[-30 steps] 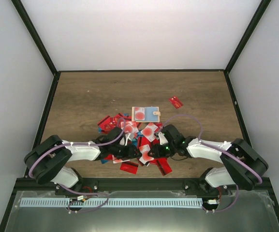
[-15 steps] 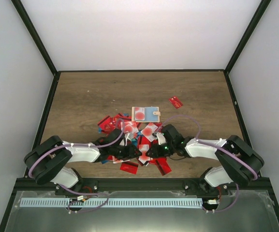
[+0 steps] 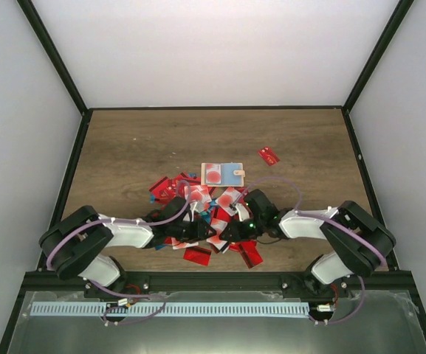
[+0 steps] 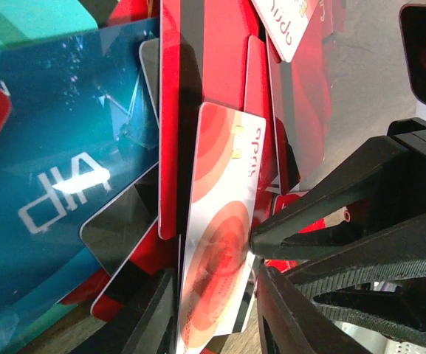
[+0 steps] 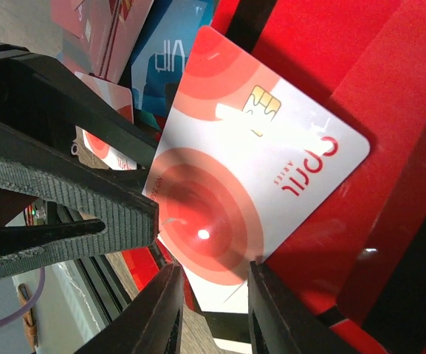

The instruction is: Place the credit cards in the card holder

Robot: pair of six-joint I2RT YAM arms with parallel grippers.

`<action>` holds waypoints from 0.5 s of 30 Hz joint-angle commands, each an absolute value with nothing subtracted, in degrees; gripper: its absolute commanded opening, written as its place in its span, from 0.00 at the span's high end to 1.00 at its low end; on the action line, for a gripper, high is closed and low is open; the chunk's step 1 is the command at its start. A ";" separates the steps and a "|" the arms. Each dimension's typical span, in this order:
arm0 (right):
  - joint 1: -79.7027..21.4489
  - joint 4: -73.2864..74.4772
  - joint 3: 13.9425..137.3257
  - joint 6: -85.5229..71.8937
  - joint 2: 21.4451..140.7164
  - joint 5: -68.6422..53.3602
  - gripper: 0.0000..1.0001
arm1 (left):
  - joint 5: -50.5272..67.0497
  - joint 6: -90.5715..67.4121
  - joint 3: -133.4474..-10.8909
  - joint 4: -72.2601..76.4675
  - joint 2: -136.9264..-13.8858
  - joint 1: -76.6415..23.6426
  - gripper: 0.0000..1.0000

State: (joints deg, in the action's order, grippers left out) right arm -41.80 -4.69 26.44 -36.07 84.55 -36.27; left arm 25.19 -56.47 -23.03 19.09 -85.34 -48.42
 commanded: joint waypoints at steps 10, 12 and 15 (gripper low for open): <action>-41.58 -4.66 27.32 -35.95 88.87 -35.50 0.74 | 18.44 -53.20 -22.33 13.03 -83.93 -48.55 0.80; -41.57 -4.74 27.48 -35.88 89.18 -35.66 0.74 | 17.62 -52.88 -22.45 11.93 -83.50 -48.59 0.82; -41.57 -4.94 27.75 -35.77 89.60 -35.88 0.74 | 16.46 -52.42 -22.67 10.53 -82.70 -48.60 0.85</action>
